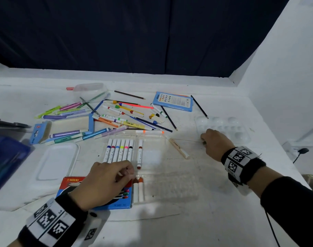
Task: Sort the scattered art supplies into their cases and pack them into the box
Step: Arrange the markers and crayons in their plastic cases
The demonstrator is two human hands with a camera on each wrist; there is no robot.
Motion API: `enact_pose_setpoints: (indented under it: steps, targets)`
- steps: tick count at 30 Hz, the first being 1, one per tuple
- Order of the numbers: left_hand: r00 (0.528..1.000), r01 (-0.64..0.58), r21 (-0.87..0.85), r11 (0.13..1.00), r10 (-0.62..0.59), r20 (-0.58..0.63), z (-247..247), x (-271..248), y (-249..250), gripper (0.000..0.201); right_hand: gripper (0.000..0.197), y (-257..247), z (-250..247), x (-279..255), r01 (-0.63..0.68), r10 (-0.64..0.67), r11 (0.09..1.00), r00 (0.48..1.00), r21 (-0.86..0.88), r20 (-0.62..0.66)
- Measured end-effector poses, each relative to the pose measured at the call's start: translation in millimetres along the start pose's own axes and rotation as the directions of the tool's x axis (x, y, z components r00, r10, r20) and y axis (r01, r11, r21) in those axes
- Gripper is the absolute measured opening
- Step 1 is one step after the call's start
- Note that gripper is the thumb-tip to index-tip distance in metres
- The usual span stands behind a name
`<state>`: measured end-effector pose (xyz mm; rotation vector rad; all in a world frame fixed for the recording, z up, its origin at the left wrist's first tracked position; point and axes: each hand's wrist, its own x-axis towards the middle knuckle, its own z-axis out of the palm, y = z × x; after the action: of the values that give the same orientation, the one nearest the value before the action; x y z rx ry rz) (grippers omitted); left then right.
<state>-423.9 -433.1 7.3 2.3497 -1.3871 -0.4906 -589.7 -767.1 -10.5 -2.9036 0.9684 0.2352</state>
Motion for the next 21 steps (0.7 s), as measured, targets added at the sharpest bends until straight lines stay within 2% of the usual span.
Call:
enact_pose_setpoints:
  steps: [3, 5, 7, 9, 12, 15, 18, 21]
  targets:
    - [1.0, -0.015, -0.006, 1.0, 0.015, 0.02, 1, 0, -3, 0.005, 0.015, 0, 0, -2, 0.018, -0.016, 0.999, 0.998, 0.038, -0.06]
    - [0.999, -0.026, -0.041, 0.999, 0.027, 0.033, -1, 1, -4, 0.004, 0.01, -7, -1, -5, 0.053, -0.038, 0.994, 0.986, 0.091, -0.165]
    - [0.999, -0.024, -0.119, 0.993, 0.028, 0.038, -6, 2, -2, 0.003, 0.006, -19, -4, -10, 0.126, -0.05, 0.964, 0.951, 0.232, -0.305]
    - [1.0, -0.014, -0.185, 0.983, 0.016, 0.009, -13, 8, 3, 0.006, 0.007, -34, -12, -16, 0.197, -0.026, 0.888, 0.923, 0.415, -0.384]
    - [0.996, -0.037, -0.193, 0.981, 0.021, -0.084, -26, 27, 7, 0.007, 0.008, -58, -24, -25, 0.234, 0.03, 0.738, 0.926, 0.633, -0.377]
    - [0.983, -0.074, -0.148, 0.986, 0.047, -0.177, -44, 64, 10, 0.006, 0.004, -76, -34, -34, 0.204, 0.09, 0.635, 0.938, 0.746, -0.333]
    - [0.984, -0.082, -0.022, 0.996, 0.078, -0.158, -54, 117, 9, 0.011, 0.004, -88, -44, -43, 0.193, 0.115, 0.568, 0.944, 0.8, -0.309]
    - [0.992, -0.088, 0.161, 0.983, 0.101, -0.079, -51, 173, 10, 0.013, 0.004, -95, -52, -57, 0.205, 0.134, 0.494, 0.942, 0.845, -0.307]
